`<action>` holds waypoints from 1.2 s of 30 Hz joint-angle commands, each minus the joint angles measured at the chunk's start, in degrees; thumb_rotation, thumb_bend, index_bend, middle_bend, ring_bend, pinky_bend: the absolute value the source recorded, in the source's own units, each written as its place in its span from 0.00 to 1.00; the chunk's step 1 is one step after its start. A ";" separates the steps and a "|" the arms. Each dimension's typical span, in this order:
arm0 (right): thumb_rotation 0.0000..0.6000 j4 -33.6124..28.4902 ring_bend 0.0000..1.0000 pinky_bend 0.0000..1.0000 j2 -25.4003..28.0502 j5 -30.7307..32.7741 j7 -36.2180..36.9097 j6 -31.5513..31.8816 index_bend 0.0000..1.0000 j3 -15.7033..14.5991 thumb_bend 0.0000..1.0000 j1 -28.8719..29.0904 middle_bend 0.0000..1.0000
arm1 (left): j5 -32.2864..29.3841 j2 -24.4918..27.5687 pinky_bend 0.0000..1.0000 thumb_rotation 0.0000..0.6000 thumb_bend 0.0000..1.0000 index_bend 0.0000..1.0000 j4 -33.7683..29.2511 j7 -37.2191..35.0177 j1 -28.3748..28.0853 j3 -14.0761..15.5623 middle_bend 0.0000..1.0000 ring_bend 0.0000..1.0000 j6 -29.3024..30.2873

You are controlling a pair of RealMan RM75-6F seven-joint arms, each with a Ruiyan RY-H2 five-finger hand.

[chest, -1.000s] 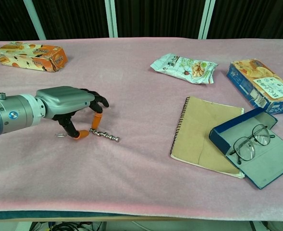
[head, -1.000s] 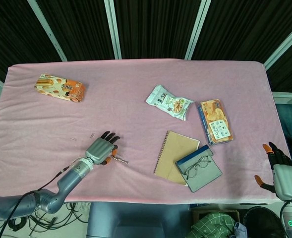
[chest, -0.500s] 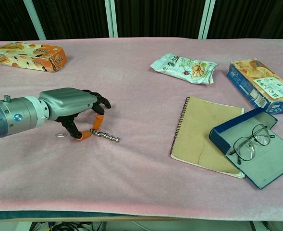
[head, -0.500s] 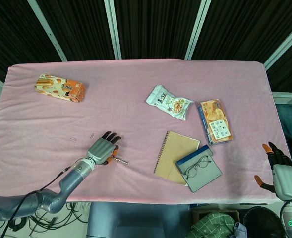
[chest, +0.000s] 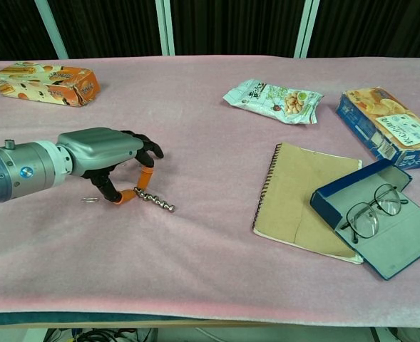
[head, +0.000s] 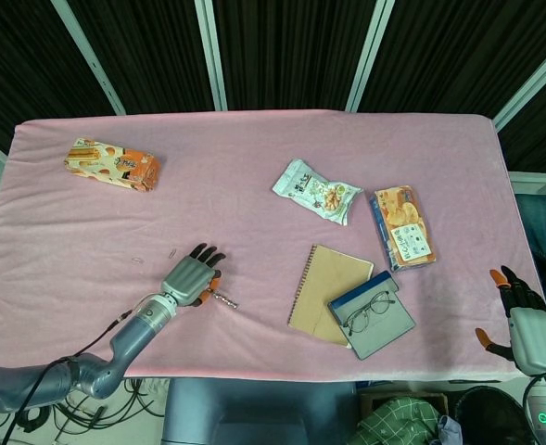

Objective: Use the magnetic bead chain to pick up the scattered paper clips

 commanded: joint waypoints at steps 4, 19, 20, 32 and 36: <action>1.00 -0.11 0.08 0.17 -0.03 0.17 -0.14 -0.07 0.00 0.01 0.16 0.00 0.01 | 0.61 0.46 0.00 1.00 0.44 0.55 -0.25 -0.44 0.11 -0.06 0.11 0.00 0.22; 1.00 -0.24 0.08 0.17 -0.01 0.09 -0.11 -0.01 0.00 -0.02 0.16 -0.03 0.01 | 5.32 2.26 0.00 1.00 0.44 0.54 -0.61 -1.57 -0.19 -1.41 0.11 0.00 3.38; 1.00 -0.24 0.08 0.17 -0.01 0.08 -0.10 0.00 0.00 -0.01 0.16 -0.03 0.01 | 5.75 2.19 0.00 1.00 0.44 0.54 -0.33 -1.49 -0.26 -1.49 0.11 0.00 3.67; 1.00 -0.20 0.08 0.17 0.00 -0.03 0.11 -0.06 0.00 -0.04 0.16 0.00 0.01 | 10.01 1.91 0.00 1.00 0.44 0.55 1.19 -2.40 -0.14 -1.60 0.11 0.00 6.53; 1.00 -0.20 0.08 0.17 0.00 -0.02 0.08 -0.07 0.00 -0.05 0.16 0.00 0.01 | 11.14 2.08 0.00 1.00 0.44 0.55 1.25 -2.63 -0.18 -2.11 0.11 0.00 7.68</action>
